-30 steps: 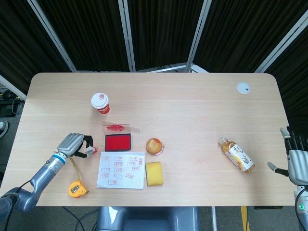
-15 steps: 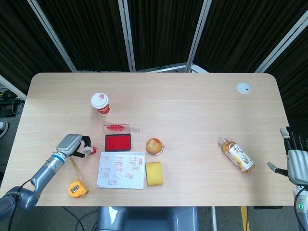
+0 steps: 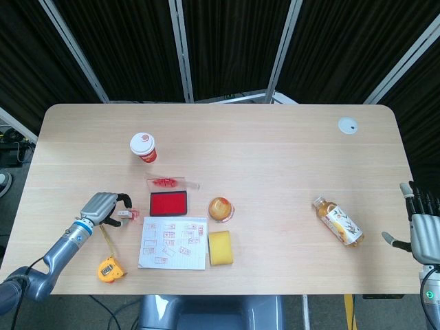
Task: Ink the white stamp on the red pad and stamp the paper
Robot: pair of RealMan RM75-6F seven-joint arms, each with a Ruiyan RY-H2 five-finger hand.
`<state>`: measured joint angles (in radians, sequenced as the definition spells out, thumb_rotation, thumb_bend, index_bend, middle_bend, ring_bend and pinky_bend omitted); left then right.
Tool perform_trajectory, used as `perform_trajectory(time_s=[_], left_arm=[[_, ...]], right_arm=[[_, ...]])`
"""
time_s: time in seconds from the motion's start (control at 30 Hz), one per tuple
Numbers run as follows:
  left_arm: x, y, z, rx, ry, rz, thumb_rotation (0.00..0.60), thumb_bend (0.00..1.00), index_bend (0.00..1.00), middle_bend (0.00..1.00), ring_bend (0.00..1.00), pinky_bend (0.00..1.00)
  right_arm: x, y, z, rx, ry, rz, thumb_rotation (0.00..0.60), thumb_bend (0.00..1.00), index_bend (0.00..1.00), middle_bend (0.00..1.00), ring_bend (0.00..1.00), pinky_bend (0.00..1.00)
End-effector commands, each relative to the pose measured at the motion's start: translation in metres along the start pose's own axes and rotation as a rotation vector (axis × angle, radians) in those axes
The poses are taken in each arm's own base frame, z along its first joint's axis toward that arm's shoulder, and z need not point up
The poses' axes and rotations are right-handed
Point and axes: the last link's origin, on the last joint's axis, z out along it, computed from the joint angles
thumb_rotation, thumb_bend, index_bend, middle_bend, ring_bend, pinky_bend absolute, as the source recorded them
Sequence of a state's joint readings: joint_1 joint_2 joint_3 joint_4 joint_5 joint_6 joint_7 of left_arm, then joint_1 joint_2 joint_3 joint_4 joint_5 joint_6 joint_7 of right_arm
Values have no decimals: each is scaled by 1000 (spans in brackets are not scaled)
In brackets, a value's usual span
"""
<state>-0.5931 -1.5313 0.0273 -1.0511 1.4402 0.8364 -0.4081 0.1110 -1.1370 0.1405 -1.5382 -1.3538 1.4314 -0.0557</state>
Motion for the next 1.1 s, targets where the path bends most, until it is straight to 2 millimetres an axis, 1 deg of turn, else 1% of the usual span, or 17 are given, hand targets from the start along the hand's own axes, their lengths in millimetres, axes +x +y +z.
perform_trajectory(time_s=[0.03, 0.2, 0.37, 0.47, 0.53, 0.57, 0.6, 0.63, 0.67, 0.7, 0.73, 0.77, 0.83, 0.87, 0.9, 1.1], left_arm=[[0, 1, -2, -7, 1, 2, 600, 161, 386, 378, 726, 776], [3, 2, -6, -16, 15, 8, 600, 117, 355, 344, 725, 775], [11, 3, -13, -28, 56, 6, 600, 104, 330, 301, 723, 772], [19, 4, -24, -42, 97, 3, 600, 78, 311, 286, 716, 768], [27, 5, -36, -57, 146, 3, 600, 46, 298, 272, 698, 755], [33, 6, -44, -65, 184, 10, 600, 23, 287, 257, 669, 731], [40, 6, -53, -71, 236, 17, 600, 12, 275, 241, 638, 703], [44, 7, -62, -71, 275, 22, 600, 1, 246, 200, 569, 636], [49, 7, -74, -59, 320, 33, 600, 0, 207, 145, 483, 540], [52, 9, -83, -45, 346, 43, 600, 0, 178, 101, 417, 457], [55, 10, -91, -33, 374, 52, 600, 0, 128, 46, 306, 311], [57, 12, -99, -19, 396, 61, 600, 0, 75, 13, 191, 167], [59, 14, -113, 9, 419, 79, 600, 0, 13, 0, 43, 22], [59, 15, -118, 23, 425, 89, 600, 0, 0, 0, 7, 1], [59, 17, -125, 43, 429, 104, 600, 0, 0, 0, 0, 0], [57, 24, -151, 88, 442, 144, 600, 0, 0, 0, 0, 0]], right_arm=[[0, 0, 0, 0, 0, 1, 600, 0, 0, 0, 0, 0], [1, 0, 0, 1, 2, 2, 600, 0, 0, 0, 0, 0], [2, 0, -1, 3, 3, 6, 600, 0, 0, 0, 0, 0], [2, -1, -1, 7, 5, 10, 600, 0, 0, 0, 0, 0], [4, -1, -2, 10, 7, 14, 600, 0, 0, 0, 0, 0], [4, -2, -2, 12, 8, 18, 600, 0, 0, 0, 0, 0], [5, -2, -3, 15, 10, 23, 600, 0, 0, 0, 0, 0], [6, -2, -3, 18, 12, 26, 600, 0, 0, 0, 0, 0], [7, -3, -4, 22, 14, 31, 600, 0, 0, 0, 0, 0], [8, -3, -5, 26, 16, 34, 600, 0, 0, 0, 0, 0], [9, -4, -5, 30, 18, 37, 600, 0, 0, 0, 0, 0], [10, -4, -6, 34, 21, 40, 600, 0, 0, 0, 0, 0], [12, -6, -7, 41, 24, 47, 600, 0, 0, 0, 0, 0], [12, -6, -7, 44, 26, 49, 600, 0, 0, 0, 0, 0], [13, -7, -8, 48, 27, 53, 600, 0, 0, 0, 0, 0], [17, -10, -10, 69, 37, 68, 600, 0, 0, 0, 0, 0]])
